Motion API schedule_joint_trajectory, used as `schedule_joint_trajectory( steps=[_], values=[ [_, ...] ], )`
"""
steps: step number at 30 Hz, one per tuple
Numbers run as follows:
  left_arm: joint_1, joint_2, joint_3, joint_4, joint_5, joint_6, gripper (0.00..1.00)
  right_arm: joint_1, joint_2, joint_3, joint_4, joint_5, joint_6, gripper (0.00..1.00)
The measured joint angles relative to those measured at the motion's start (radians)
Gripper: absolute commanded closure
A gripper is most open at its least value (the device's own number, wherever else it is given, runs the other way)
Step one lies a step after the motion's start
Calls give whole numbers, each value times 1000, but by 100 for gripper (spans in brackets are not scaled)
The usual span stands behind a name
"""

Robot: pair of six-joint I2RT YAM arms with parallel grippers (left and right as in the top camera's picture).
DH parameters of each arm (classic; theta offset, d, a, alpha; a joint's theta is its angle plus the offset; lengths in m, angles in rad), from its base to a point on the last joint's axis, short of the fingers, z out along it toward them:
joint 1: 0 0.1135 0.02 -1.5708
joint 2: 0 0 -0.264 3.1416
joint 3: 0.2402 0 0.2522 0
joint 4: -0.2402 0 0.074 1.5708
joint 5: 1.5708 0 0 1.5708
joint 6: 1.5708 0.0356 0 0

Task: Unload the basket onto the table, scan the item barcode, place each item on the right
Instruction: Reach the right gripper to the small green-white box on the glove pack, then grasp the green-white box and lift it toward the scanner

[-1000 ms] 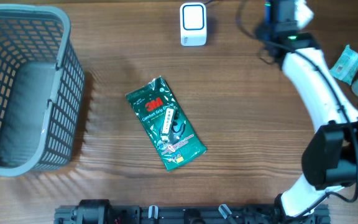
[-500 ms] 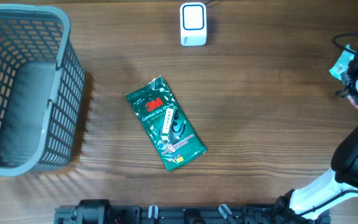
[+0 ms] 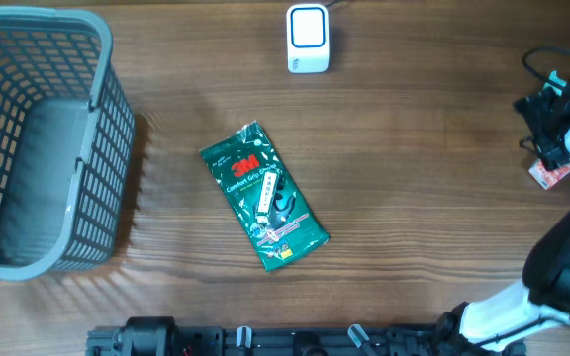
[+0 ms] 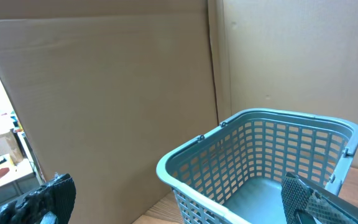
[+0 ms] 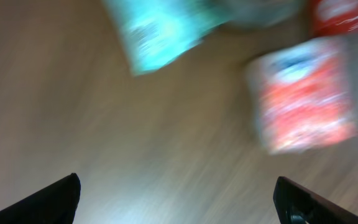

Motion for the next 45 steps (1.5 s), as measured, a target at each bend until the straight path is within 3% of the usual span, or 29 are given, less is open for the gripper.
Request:
schedule_joint_trajectory(
  steps=[6, 11, 17, 23, 26, 34, 41, 45],
  values=[
    [0, 0, 0, 0, 0, 0, 0, 178, -95, 27, -55, -441, -42, 0],
    [0, 0, 0, 0, 0, 0, 0, 492, -74, 19, -107, -607, -165, 0],
    [0, 0, 0, 0, 0, 0, 0, 893, -70, -23, -116, -479, -195, 1],
    [0, 0, 0, 0, 0, 0, 0, 1183, -41, -24, -96, -182, -64, 0],
    [0, 0, 0, 0, 0, 0, 0, 1231, 23, -24, -70, -90, -16, 0],
    [0, 0, 0, 0, 0, 0, 0, 1229, 179, -28, -6, -87, 13, 5],
    [0, 0, 0, 0, 0, 0, 0, 1246, 189, -28, 57, -89, 56, 20],
    [0, 0, 0, 0, 0, 0, 0, 1249, 225, -28, 63, -90, 106, 35]
  ],
)
